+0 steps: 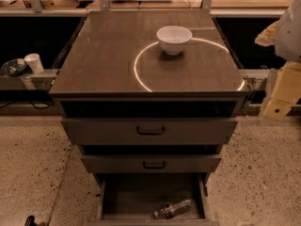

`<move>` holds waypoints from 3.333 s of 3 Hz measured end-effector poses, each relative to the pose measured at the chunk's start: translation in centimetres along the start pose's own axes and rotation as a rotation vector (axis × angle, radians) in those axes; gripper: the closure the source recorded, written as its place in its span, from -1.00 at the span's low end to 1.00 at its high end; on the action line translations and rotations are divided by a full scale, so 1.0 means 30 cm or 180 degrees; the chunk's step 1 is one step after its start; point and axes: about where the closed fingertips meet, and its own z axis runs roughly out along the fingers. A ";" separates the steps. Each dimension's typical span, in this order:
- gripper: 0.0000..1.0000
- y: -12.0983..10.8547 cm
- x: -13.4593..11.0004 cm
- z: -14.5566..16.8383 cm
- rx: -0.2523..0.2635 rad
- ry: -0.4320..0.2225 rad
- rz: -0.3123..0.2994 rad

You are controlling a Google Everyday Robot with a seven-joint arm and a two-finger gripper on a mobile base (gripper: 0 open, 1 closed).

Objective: Pick water bottle from bottom drawer and place on counter

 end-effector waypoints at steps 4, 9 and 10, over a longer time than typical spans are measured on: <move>-1.00 0.404 0.097 0.501 -0.0610 -0.0352 -0.0676; -1.00 0.576 0.034 0.761 -0.0767 0.0682 -0.1779; -1.00 0.551 0.039 0.839 -0.0873 0.0460 -0.1896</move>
Offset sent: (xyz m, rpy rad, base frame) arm -0.0709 0.0157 -0.2373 0.1131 0.1876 0.3045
